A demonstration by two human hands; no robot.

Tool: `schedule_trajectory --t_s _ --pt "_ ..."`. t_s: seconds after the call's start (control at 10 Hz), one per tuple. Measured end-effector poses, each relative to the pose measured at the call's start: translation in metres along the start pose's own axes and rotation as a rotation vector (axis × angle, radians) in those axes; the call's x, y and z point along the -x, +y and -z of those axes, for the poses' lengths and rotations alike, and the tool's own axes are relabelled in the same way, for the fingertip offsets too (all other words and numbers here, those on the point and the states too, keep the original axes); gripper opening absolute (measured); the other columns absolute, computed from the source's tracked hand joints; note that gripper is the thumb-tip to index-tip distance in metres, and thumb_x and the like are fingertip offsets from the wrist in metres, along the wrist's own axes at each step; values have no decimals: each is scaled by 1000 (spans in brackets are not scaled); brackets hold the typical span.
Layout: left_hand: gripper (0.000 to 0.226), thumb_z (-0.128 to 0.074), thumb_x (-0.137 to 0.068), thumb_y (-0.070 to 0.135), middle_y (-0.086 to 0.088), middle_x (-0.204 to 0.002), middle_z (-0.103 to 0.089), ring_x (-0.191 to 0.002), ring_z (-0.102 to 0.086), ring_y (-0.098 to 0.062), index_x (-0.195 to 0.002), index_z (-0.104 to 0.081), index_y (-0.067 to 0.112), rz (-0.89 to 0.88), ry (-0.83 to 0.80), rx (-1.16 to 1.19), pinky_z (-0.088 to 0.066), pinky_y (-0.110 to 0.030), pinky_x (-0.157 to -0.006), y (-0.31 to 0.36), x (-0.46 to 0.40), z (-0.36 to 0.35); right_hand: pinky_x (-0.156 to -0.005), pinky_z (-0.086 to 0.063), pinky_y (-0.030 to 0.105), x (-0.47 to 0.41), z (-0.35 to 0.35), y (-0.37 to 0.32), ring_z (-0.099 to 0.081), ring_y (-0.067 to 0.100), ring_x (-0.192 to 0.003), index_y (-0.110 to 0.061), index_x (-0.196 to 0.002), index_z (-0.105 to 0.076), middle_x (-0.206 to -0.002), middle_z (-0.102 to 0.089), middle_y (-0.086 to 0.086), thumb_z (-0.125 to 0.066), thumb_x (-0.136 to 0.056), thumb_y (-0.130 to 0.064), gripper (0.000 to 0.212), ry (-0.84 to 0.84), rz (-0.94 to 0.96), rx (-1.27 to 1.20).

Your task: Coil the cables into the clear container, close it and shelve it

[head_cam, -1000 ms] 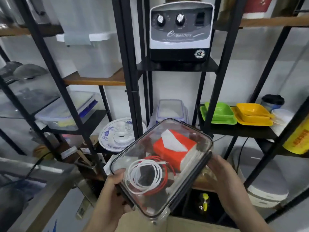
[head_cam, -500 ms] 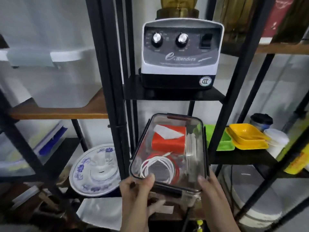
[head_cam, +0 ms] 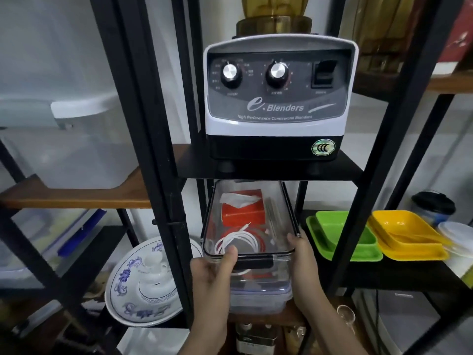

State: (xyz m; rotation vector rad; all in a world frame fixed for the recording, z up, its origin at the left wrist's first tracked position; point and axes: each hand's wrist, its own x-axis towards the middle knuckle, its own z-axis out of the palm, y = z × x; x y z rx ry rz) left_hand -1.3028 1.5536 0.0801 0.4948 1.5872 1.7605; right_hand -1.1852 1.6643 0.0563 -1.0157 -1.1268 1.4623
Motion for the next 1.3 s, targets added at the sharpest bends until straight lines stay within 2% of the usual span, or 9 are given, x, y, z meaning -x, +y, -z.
schedule_trajectory --t_s 0.2,0.4,0.5,0.7,0.8,0.9,1.0,1.2,1.3 --pt "68 -76 -62 68 -8 -106 -65 -101 -64 -23 -99 -48 18 12 -19 -35 -50 -46 -92 -4 -22 -17 -104 -42 61 -21 -4 2 -54 32 -126 -25 -133 -55 -135 -60 8 -52 -70 -58 71 91 -55 -24" --pt "73 -75 -59 73 -12 -108 -64 -101 -64 -25 -99 -47 18 12 -10 -69 -50 -46 -93 -13 -30 -22 -97 -48 60 -23 -1 1 -65 31 -108 -21 -112 -68 -112 -72 9 -46 -71 -56 59 43 -91 41" --pt "63 -73 -67 63 -7 -107 -64 -99 -61 -18 -100 -46 17 7 -8 -84 -47 -32 -80 -11 -31 -20 -97 -49 56 -23 -1 -1 -66 29 -107 -25 -110 -66 -110 -73 7 -46 -69 -59 57 43 -86 45" --pt "65 -68 -72 66 1 -111 -62 -103 -58 -13 -111 -48 18 37 -51 -138 -40 -28 -79 -7 -34 -18 -109 -37 55 -39 15 33 -52 24 -131 -37 -134 -55 -137 -60 -1 -47 -70 -88 82 11 -109 113" --pt "60 -66 -72 70 0 -104 -67 -97 -62 -11 -100 -61 18 5 -61 -145 -42 -23 -73 -6 -29 -16 -113 -35 49 -20 12 11 -50 16 -132 -39 -135 -53 -141 -56 -8 -41 -73 -89 81 4 -64 142" --pt "33 -68 -79 54 5 -106 -66 -100 -61 -10 -93 -61 24 -8 -13 -128 -45 -27 -83 -5 -20 -13 -114 -34 48 -7 16 5 -49 12 -133 -35 -137 -53 -141 -57 -8 -34 -75 -90 85 -16 -31 190" --pt "46 -69 -76 56 10 -118 -60 -112 -58 -12 -111 -56 28 -49 20 -136 -45 -35 -99 -7 -10 -9 -115 -33 46 7 21 5 -47 12 -134 -31 -140 -51 -142 -55 -6 -29 -80 -87 84 -45 27 268" --pt "15 -56 -96 22 8 -108 -64 -85 -61 12 -109 -63 22 -268 114 -225 -51 -13 -73 -15 16 -1 -95 -49 23 44 41 -12 -63 1 -107 -16 -123 -64 -113 -71 -6 -46 -102 -19 28 -72 191 392" --pt "18 -54 -97 14 7 -97 -71 -88 -63 1 -96 -70 21 -377 104 -275 -53 -32 -83 -20 30 10 -79 -50 16 70 51 -11 -67 -3 -88 -17 -100 -73 -92 -75 -8 -50 -100 -13 23 -9 238 431"
